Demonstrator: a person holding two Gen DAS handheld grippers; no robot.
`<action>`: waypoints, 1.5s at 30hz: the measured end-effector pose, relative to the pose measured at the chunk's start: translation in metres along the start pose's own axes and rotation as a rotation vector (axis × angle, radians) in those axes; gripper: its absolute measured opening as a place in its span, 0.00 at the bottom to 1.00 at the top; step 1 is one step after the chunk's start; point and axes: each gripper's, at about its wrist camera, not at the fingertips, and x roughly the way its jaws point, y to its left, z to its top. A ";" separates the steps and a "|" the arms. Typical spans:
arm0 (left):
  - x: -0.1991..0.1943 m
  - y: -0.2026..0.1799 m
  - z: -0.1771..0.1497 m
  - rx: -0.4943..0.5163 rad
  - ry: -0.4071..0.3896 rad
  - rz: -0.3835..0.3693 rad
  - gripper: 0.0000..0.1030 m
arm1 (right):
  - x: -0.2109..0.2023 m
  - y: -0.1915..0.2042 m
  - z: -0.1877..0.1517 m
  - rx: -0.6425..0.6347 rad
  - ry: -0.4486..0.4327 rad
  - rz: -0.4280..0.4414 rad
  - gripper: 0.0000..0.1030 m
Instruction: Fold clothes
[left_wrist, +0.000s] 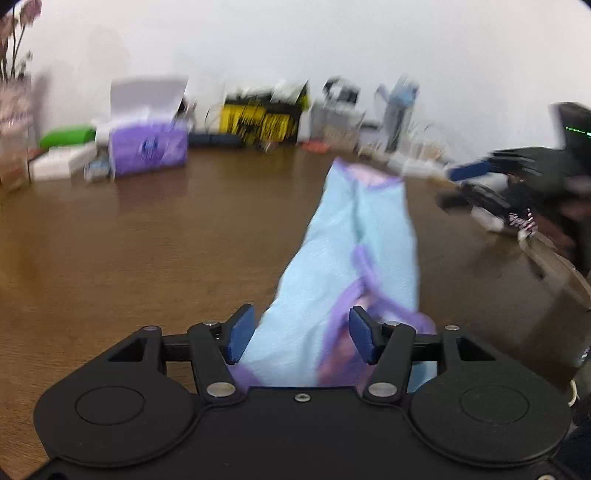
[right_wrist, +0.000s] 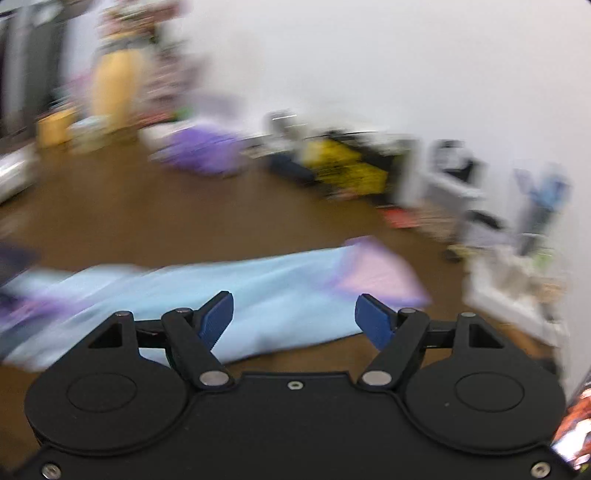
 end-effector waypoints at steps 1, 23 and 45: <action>0.004 -0.001 -0.001 0.011 0.021 -0.005 0.49 | -0.001 0.016 -0.005 -0.034 0.010 0.046 0.75; -0.007 -0.133 -0.013 0.090 0.106 -0.181 0.40 | -0.070 -0.027 -0.081 0.071 0.032 -0.090 0.76; -0.019 -0.123 -0.034 0.311 0.065 -0.126 0.54 | -0.095 0.034 -0.128 0.332 0.155 0.050 0.35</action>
